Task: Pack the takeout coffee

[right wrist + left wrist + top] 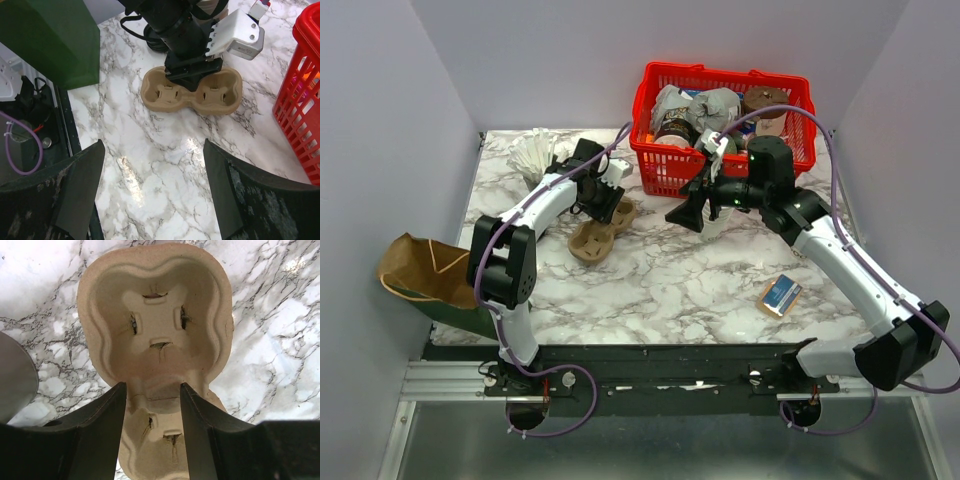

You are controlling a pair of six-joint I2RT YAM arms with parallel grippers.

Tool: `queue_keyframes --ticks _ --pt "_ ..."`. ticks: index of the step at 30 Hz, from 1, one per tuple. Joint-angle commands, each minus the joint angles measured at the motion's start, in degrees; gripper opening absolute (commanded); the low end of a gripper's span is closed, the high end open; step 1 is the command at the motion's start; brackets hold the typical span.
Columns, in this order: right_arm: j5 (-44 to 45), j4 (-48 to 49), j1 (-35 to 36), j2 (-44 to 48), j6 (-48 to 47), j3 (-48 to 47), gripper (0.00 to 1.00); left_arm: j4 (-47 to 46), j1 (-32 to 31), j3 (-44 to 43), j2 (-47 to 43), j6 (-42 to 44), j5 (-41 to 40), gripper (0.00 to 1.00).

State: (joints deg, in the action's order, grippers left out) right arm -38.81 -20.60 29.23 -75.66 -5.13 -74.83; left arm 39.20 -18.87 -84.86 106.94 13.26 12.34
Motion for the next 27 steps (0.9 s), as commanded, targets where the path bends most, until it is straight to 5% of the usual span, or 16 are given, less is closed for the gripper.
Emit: queue_keyframes --ticks 1,20,27 --pt "0.14 1.70 -0.32 -0.72 0.91 1.00 0.89 -1.23 -0.29 1.18 -2.95 -0.16 3.47 0.55" --pt "-0.39 2.06 -0.49 -1.16 1.43 1.44 0.89 -1.50 -0.37 2.86 -1.47 -0.34 2.78 0.55" --pt "-0.39 2.41 -0.49 -1.51 1.52 1.88 0.89 -0.44 -0.37 3.12 -1.82 0.28 3.92 0.26"
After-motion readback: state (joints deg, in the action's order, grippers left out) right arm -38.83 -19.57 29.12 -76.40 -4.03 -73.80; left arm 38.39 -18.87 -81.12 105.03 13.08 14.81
